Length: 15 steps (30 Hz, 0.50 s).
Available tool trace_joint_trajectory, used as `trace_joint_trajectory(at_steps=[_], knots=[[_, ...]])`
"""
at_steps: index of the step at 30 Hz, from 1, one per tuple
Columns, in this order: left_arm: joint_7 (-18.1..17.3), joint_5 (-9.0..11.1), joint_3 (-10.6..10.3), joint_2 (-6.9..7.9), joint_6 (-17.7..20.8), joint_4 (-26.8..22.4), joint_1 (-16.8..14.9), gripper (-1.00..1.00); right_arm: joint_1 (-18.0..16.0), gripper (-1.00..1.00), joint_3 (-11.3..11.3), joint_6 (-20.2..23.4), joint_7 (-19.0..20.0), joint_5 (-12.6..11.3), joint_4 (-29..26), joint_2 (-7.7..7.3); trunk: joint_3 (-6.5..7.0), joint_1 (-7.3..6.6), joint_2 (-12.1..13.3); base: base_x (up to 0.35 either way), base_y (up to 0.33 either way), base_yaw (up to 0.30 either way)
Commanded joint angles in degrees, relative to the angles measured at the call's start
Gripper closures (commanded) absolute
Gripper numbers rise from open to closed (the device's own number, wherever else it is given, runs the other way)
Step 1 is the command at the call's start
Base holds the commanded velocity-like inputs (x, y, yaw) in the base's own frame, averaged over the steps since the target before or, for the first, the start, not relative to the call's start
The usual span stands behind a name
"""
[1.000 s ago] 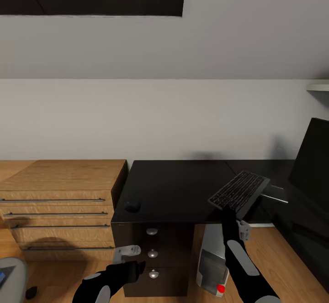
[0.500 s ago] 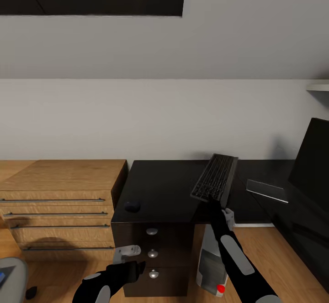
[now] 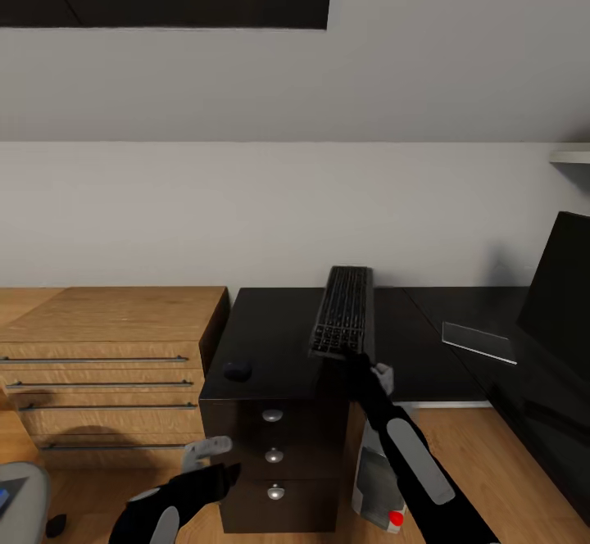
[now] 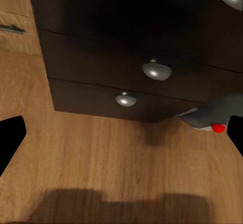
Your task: In the bedroom, organize the workspace by keeping the computer under the desk, ensuring the monitor is on the desk, placing the keyboard on the desk next to the monitor, placing the mouse on the desk next to the keyboard, moving the folder from the swivel chair onto the desk next to the mouse, stacking the notebook on top of the folder with the pen on top of the notebook, and positioning the swivel chair next to the desk.
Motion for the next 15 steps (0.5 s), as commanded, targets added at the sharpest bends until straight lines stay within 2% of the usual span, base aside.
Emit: trace_joint_trajectory(at_steps=[1,2,7,8,12,15], knots=[[0.5,0.6,0.3,0.05,0.2,-0.1,0.0,-1.00,0.0,1.00,0.8,0.0,-0.2,-0.6,-0.3,-0.06,-0.06,0.00,0.0,0.000,0.000,0.000],[0.5,0.6,0.7,0.20,0.1,-0.1,0.0,-1.00,0.1,1.00,1.9,0.0,-1.0,-0.5,-0.9,-0.10,-0.06,0.00,0.0,0.000,0.000,0.000],[0.6,0.7,1.6,0.85,0.0,0.0,0.0,-1.00,0.2,1.00,4.5,0.1,-4.8,-0.5,-1.1,0.31,-0.06,0.00,0.0,0.000,0.000,0.000],[0.5,0.7,2.4,1.27,-0.1,0.1,0.0,-1.00,0.3,1.00,5.3,0.0,-5.6,-0.5,-1.2,0.40,-0.06,0.00,0.0,0.000,0.000,0.000],[0.1,0.8,4.7,2.39,-0.2,0.2,0.0,-1.00,0.3,1.00,8.4,0.0,-6.8,-0.5,-1.6,0.47,-0.06,0.00,0.0,0.000,0.000,0.000],[0.0,0.9,5.2,2.62,-0.3,1.6,0.0,-1.00,0.3,1.00,9.8,-0.1,-6.9,-0.5,-1.7,0.43,-0.06,0.00,0.0,-0.020,0.008,0.000]])
